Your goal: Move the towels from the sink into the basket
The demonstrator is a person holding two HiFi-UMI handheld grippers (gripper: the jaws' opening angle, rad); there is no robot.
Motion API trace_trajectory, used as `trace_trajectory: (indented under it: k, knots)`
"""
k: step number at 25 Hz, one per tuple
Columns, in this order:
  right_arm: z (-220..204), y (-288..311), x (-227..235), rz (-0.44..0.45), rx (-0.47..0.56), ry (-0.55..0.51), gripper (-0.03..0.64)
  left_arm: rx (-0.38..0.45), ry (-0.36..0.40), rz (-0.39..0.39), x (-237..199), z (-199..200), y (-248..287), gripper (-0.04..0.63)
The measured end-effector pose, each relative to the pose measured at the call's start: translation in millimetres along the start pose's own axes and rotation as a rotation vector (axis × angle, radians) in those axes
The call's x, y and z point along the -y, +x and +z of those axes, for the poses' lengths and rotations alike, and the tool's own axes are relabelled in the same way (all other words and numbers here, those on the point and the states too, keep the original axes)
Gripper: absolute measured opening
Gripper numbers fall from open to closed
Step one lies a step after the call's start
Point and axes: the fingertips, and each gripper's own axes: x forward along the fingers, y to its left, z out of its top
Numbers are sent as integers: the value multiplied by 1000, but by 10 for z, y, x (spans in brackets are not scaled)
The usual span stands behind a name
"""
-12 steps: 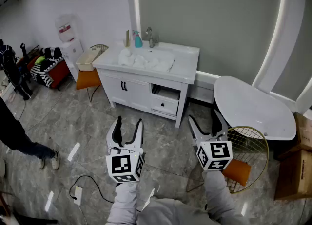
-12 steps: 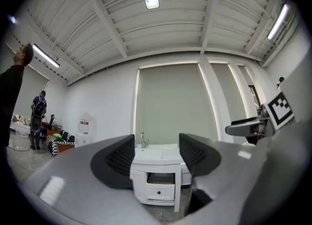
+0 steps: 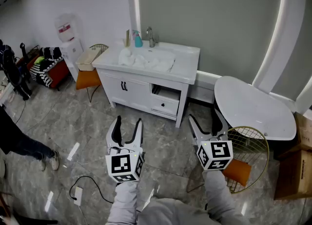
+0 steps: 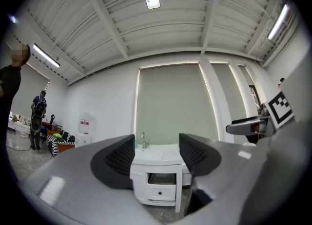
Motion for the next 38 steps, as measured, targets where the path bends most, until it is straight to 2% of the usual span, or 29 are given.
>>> trace_trajectory:
  k: [9,23,29,38]
  knots:
    - [116,112,-104,2,68,53,362,-4,4,-17,-162,-39,98,311]
    - [-42,636,-170,-40,33,32,362,-20,7,-58,-517,-248,592,311]
    - [-233,1204,28,-27,22,37,362,-36,7,-50,-584,-471,1144,311]
    - [-417,2482,519,36,11,52,362,-43,20,-14,-632,-665,2393,311]
